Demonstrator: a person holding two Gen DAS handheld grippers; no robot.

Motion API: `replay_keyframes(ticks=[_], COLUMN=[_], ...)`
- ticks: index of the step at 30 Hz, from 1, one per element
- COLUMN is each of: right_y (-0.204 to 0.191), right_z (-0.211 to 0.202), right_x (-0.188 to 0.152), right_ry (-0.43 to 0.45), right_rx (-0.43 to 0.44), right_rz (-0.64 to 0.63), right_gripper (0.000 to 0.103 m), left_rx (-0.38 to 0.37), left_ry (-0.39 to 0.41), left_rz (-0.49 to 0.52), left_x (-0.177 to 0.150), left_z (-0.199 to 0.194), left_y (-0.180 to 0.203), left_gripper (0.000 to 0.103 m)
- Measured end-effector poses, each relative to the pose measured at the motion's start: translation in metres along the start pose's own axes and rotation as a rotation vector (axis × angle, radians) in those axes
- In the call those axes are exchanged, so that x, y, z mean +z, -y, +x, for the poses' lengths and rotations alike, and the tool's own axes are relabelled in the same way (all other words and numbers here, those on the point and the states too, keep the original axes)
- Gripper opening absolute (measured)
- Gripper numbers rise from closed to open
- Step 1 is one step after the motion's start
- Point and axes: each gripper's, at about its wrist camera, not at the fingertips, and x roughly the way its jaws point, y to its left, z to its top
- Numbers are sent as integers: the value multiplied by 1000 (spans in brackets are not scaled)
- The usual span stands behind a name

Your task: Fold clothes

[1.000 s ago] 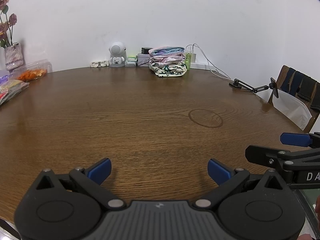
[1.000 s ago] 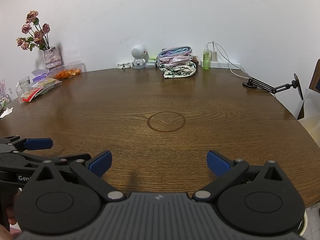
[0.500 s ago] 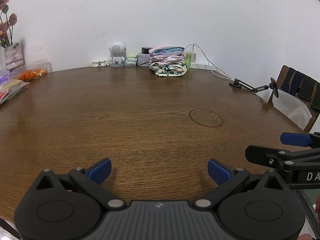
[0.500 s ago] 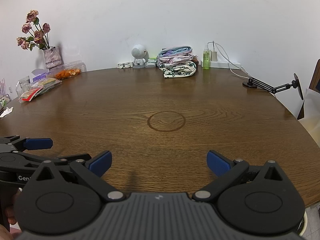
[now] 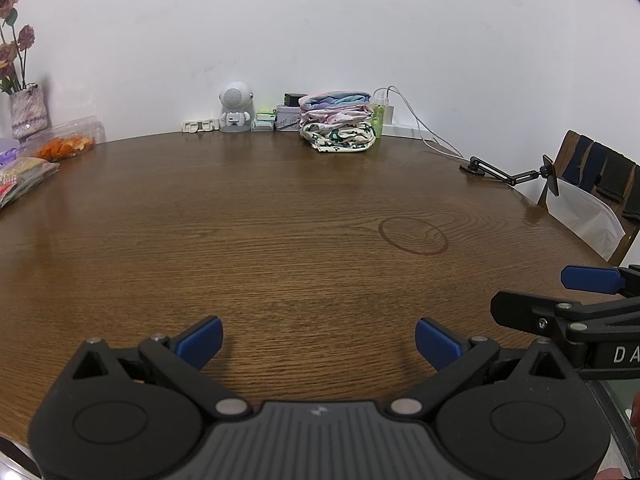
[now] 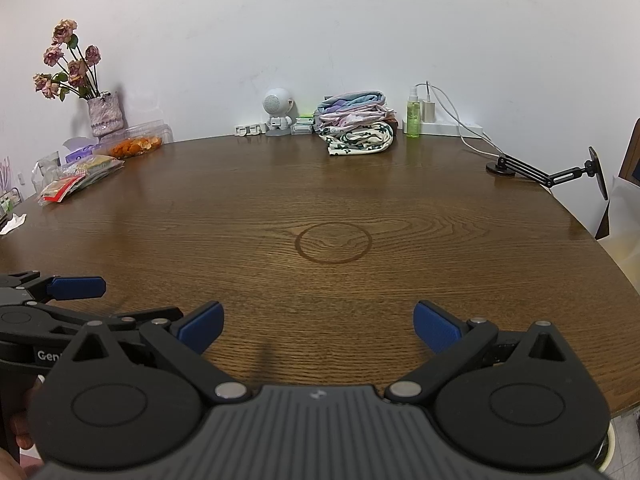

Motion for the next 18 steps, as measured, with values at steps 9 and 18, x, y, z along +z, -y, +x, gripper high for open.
replay_keyframes(ticks=[9,18], right_y=[0,-1], right_z=[1,0], right_x=[1,1], right_ry=[0,0], right_rx=[1,0], right_rz=[-1,-1], right_gripper=[103,103], left_rx=[-1,1], left_ry=[2,2], left_rz=[0,-1], left_x=[0,0], left_z=[0,-1], left_y=[-1,0], left_gripper=[103,103])
